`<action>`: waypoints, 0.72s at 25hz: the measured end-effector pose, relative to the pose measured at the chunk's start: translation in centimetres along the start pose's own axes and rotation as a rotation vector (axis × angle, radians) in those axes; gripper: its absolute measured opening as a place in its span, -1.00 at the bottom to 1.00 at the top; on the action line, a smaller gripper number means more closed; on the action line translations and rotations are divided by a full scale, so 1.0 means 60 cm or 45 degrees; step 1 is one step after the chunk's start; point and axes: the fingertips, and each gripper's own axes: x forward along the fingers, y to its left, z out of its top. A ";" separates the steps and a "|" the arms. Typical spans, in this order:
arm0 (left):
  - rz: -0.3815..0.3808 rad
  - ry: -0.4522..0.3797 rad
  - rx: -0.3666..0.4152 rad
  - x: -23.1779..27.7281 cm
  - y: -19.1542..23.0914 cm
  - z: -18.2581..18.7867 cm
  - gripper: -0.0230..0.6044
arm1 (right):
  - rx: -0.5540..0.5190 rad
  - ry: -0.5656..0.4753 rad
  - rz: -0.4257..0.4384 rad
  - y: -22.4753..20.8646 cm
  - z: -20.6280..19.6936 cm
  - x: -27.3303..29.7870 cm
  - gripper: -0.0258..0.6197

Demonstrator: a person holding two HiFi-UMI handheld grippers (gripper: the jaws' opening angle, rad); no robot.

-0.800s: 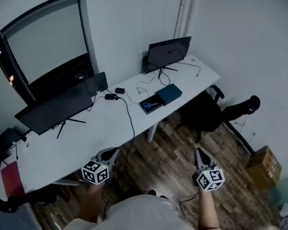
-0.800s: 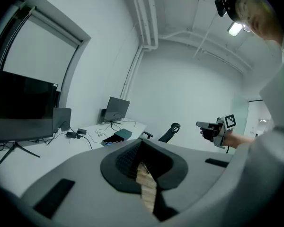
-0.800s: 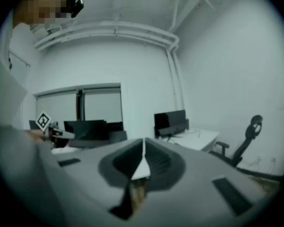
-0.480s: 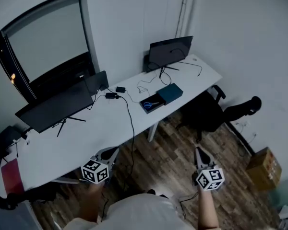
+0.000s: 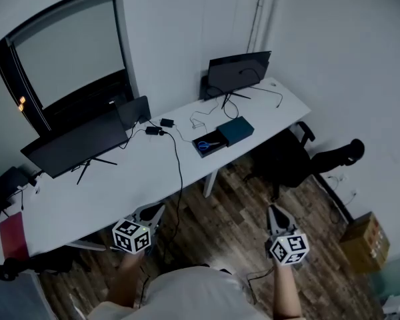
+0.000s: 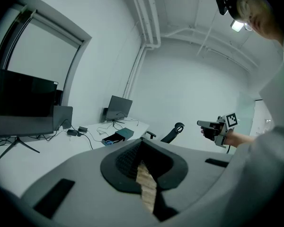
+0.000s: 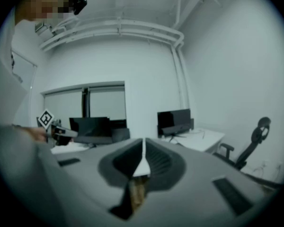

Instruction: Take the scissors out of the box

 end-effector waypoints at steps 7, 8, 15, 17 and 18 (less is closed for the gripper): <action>0.030 -0.013 -0.009 0.027 -0.038 -0.011 -0.83 | -0.002 0.014 0.070 -0.036 -0.011 0.008 -0.80; 0.034 -0.016 -0.013 0.030 -0.042 -0.013 -0.83 | -0.007 0.018 0.074 -0.040 -0.011 0.010 -0.80; 0.055 -0.009 -0.038 0.050 -0.049 -0.021 -0.83 | -0.003 0.040 0.112 -0.057 -0.016 0.030 -0.80; 0.056 -0.003 -0.041 0.056 -0.044 -0.022 -0.83 | -0.002 0.047 0.112 -0.060 -0.017 0.039 -0.80; 0.056 -0.001 -0.042 0.060 -0.041 -0.021 -0.83 | -0.002 0.049 0.109 -0.061 -0.016 0.044 -0.80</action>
